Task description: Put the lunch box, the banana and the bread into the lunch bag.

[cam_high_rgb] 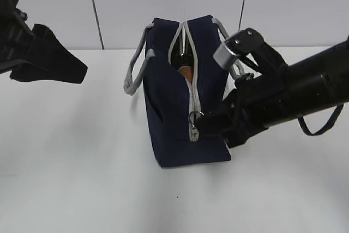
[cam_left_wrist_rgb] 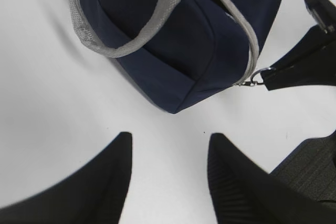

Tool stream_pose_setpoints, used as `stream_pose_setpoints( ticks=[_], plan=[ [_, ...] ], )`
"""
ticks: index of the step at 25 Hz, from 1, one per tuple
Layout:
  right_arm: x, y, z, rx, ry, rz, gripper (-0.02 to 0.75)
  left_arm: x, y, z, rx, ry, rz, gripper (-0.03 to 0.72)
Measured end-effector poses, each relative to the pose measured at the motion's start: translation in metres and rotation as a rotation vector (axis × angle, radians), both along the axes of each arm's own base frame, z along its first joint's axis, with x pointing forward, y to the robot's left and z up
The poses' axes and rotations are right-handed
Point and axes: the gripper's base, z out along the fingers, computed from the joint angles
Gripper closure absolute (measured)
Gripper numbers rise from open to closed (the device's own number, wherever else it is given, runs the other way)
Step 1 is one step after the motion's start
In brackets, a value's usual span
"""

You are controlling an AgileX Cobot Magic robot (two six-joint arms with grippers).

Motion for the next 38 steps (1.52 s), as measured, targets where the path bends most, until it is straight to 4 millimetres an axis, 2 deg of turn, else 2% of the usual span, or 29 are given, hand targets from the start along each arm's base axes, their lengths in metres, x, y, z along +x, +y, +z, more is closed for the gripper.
stream_pose_setpoints(
  ticks=[15,22,29,35,38],
  plan=[
    [0.036,0.007,0.076,-0.032,-0.155,-0.002,0.754,0.0,0.0,0.0,0.0,0.0,0.0,0.346],
    [0.042,0.009,0.097,-0.02,-0.22,0.004,0.754,0.0,0.0,0.0,0.001,-0.001,-0.002,0.347],
    [0.045,0.009,0.103,-0.014,-0.244,-0.02,0.754,0.0,-0.003,-0.002,-0.023,-0.031,-0.039,0.347],
    [0.045,0.011,0.094,-0.023,-0.186,0.018,0.754,0.015,-0.021,-0.033,-0.142,-0.058,-0.105,0.346],
    [0.047,0.012,0.089,-0.027,-0.174,0.02,0.754,0.026,-0.031,-0.049,-0.198,-0.037,-0.12,0.321]
  ],
)
